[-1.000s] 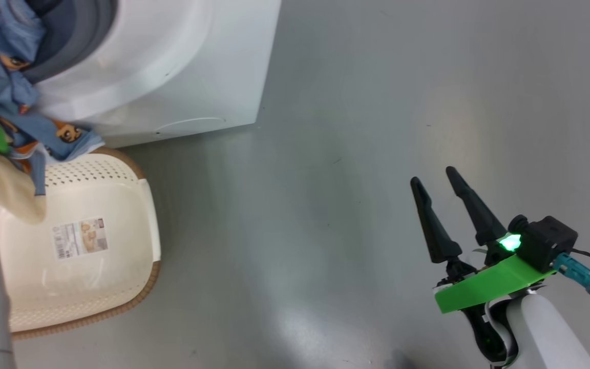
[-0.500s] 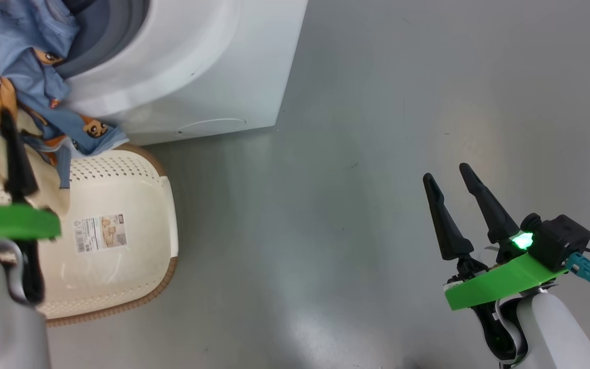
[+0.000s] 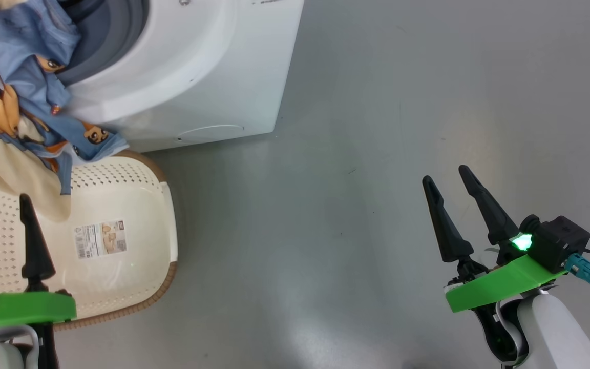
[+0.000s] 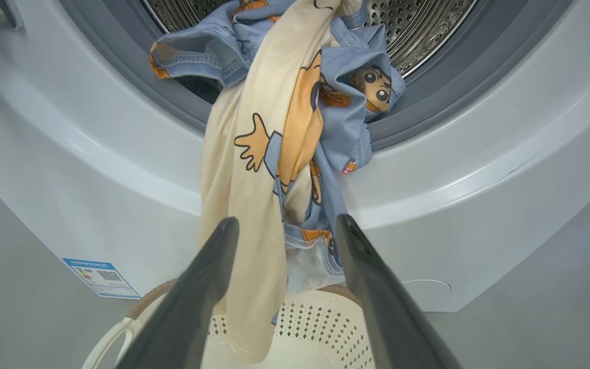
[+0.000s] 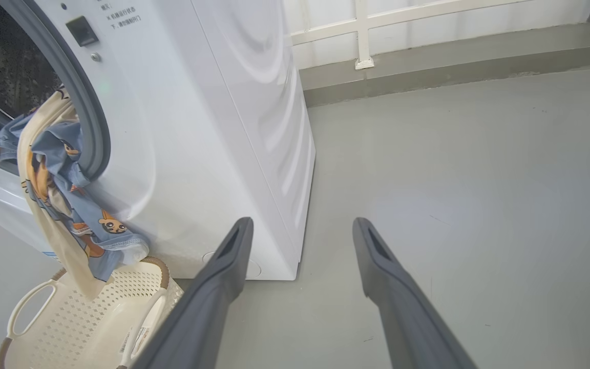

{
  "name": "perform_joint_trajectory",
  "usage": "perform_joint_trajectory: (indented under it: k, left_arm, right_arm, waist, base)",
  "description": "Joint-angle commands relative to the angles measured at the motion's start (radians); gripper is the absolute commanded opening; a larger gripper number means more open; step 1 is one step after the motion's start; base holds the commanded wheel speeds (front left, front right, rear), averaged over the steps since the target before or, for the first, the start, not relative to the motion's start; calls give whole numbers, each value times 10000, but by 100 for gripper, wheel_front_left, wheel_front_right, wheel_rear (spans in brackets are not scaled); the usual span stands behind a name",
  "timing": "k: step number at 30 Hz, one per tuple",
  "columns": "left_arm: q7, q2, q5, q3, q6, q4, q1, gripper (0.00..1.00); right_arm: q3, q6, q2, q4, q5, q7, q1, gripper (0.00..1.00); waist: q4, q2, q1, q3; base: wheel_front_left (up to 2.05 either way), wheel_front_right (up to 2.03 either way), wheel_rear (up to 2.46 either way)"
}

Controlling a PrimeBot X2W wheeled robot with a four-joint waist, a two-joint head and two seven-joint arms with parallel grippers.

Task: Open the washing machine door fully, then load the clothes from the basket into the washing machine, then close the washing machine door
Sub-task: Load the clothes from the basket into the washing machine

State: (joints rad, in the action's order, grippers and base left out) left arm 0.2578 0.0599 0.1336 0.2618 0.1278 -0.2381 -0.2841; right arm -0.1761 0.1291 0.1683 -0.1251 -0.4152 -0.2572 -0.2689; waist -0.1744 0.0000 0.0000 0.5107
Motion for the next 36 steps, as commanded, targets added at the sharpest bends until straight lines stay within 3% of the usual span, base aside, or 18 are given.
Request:
perform_joint_trajectory:
  k: [1,12,21,36]
  left_arm:
    - [40,154,-122,332,28,390,325,100]
    - [40,30,-109,189,28,314,320,100]
    - [40,462,-196,184,28,-1317,-628,100]
    - [40,1481,-303,-234,29,-4922,-3715,100]
  right_arm:
    - [-183,16,133,187,6,-46,235,100]
    - [-216,16,167,199,6,-46,241,100]
    - [-250,16,147,246,23,-46,106,100]
    - [-333,16,109,301,87,-46,-248,100]
  waist:
    - [-1,0,0,-25]
    - [21,0,0,-16]
    - [53,0,0,256]
    - [-12,0,0,910]
  base:
    - [0,0,0]
    - [0,0,0]
    - [0,0,0]
    - [0,0,0]
